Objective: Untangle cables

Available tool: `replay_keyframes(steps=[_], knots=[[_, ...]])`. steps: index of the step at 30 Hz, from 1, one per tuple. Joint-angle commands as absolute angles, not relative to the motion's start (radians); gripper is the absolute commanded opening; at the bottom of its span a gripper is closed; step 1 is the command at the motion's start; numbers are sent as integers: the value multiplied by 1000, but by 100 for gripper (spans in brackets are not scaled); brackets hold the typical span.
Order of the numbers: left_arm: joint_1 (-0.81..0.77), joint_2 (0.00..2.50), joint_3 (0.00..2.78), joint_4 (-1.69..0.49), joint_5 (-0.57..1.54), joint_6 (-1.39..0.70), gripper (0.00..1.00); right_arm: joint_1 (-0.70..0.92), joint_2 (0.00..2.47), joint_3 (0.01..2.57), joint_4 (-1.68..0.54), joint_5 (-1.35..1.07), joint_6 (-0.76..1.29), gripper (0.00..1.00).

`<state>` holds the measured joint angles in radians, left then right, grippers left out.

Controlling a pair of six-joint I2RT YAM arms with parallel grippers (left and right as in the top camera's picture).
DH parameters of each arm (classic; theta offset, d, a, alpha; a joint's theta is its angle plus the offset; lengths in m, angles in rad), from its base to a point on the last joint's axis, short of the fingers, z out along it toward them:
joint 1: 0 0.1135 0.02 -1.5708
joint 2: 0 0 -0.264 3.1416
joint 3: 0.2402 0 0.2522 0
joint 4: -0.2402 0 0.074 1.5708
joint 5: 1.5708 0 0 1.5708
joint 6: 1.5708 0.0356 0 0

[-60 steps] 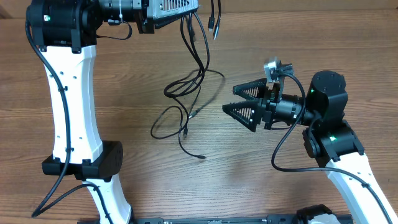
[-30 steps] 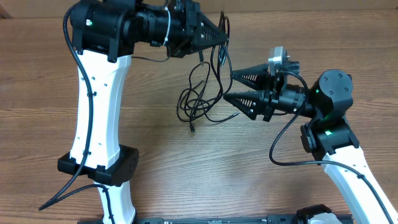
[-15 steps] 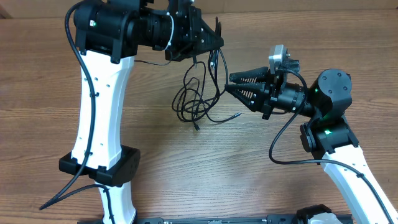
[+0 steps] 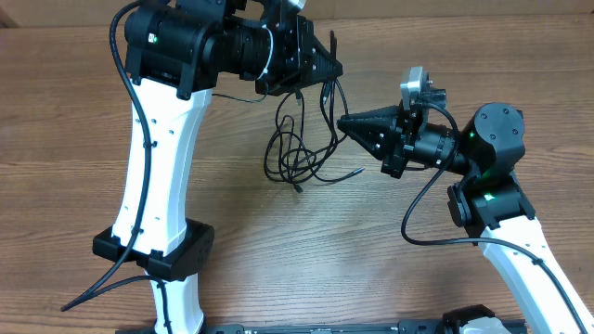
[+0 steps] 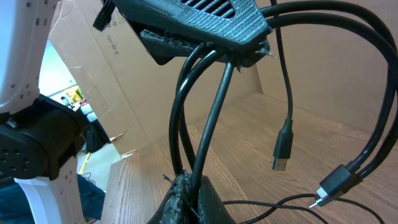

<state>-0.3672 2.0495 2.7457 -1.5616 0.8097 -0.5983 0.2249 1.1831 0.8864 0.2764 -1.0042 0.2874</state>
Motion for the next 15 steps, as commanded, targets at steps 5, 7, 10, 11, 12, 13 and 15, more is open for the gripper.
replay_keyframes(steps=[5, 7, 10, 11, 12, 13, 15], knots=[[-358, 2033, 2767, -1578, 810, -575, 5, 216, 1184, 898, 225, -934, 297, 4], [-340, 2033, 2767, -1586, 831, -575, 5, 198, 1184, 898, 178, -888, 319, 4], [-299, 2033, 2767, -1605, 875, -566, 5, 158, 1184, 898, 130, -864, 326, 4], [-284, 2033, 2767, -1612, 894, -554, 4, 143, 1184, 898, 123, -859, 337, 4], [-265, 2033, 2767, -1623, 916, -544, 4, 128, 1184, 898, 117, -855, 345, 4], [-249, 2033, 2767, -1631, 935, -535, 4, 112, 1184, 898, 116, -857, 348, 4], [-213, 2033, 2767, -1650, 971, -514, 4, 83, 1183, 898, 117, -857, 364, 4]])
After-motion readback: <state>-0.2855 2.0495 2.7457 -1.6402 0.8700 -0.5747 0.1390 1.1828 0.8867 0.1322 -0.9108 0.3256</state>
